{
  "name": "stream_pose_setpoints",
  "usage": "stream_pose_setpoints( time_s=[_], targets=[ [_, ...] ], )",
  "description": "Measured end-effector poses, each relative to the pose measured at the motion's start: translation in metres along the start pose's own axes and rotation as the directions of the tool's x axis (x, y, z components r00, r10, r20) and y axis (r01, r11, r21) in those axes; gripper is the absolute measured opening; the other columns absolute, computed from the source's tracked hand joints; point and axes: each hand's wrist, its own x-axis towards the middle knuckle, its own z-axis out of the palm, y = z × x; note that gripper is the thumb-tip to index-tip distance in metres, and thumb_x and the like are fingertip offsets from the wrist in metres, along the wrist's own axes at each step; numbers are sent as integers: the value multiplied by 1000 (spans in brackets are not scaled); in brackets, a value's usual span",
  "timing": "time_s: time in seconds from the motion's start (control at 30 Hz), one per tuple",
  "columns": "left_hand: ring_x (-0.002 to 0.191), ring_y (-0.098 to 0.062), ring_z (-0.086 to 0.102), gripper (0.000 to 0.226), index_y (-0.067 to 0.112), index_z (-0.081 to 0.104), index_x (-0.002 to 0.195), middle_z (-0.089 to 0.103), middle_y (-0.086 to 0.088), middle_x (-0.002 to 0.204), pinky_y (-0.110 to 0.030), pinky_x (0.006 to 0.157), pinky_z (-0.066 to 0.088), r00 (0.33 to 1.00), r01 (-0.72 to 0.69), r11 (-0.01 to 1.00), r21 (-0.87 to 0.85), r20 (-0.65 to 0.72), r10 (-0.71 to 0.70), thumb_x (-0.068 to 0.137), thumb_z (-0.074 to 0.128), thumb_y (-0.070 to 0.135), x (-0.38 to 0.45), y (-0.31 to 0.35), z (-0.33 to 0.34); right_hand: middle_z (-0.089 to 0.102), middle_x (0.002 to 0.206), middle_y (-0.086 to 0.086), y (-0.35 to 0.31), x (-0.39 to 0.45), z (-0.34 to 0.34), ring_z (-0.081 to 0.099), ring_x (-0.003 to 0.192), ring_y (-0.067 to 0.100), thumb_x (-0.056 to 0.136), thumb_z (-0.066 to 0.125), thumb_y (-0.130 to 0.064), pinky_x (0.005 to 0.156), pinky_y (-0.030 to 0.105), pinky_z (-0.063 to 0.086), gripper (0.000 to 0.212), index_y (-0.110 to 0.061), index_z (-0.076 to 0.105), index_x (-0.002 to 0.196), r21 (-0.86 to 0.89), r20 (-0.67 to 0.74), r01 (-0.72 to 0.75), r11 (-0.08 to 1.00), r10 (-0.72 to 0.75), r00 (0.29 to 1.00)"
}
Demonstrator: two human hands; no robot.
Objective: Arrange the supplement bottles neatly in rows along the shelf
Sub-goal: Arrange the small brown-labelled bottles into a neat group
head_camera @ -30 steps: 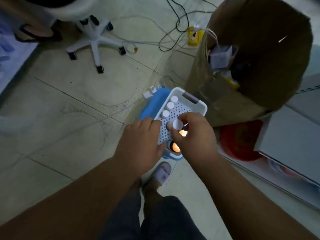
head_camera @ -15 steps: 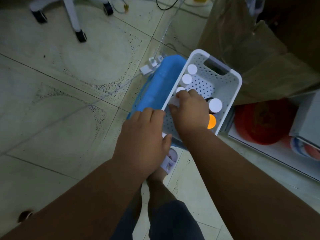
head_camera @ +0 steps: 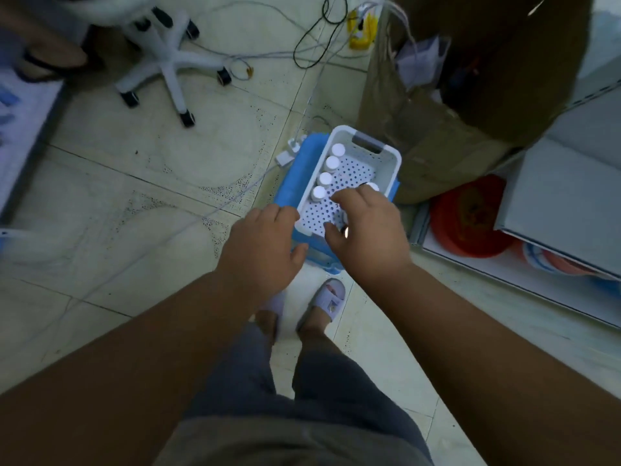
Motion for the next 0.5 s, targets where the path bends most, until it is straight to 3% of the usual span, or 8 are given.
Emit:
stream_pose_setpoints(
  time_s=[0.17,0.3,0.4,0.5],
  targets=[
    [102,-31,58,39,14,60,121,63,-8,113,-45,84,50,995,-105,993,-51,-5,104,86,70,29,-38,42,-49,61,89,6,-45,-68,-88,57,80,27,80,64,-27,68,43,47,25,-13,63,100,24,-164,7,1000,-3,986],
    [102,-31,59,36,18,62,113,64,-6,108,-47,85,50,955,-281,956,-86,72,287,82,64,37,-55,96,-65,61,92,3,-56,-128,-139,58,82,25,79,64,-27,69,41,47,25,-13,63,100,58,-325,-96,994,110,939],
    [101,-26,57,36,21,61,114,62,-1,108,-43,86,47,901,-414,906,-90,100,421,84,63,40,-69,162,-78,60,97,-1,-45,-182,-183,56,87,18,81,65,-31,74,36,47,29,-16,62,105,76,-425,-215,974,227,876],
    [103,-19,56,50,25,59,118,61,5,112,-41,90,48,818,-560,827,-51,121,562,80,46,55,-94,232,-77,58,102,-4,-20,-243,-230,52,93,13,83,65,-36,79,34,47,31,-20,60,109,96,-547,-323,942,321,773]
  ],
)
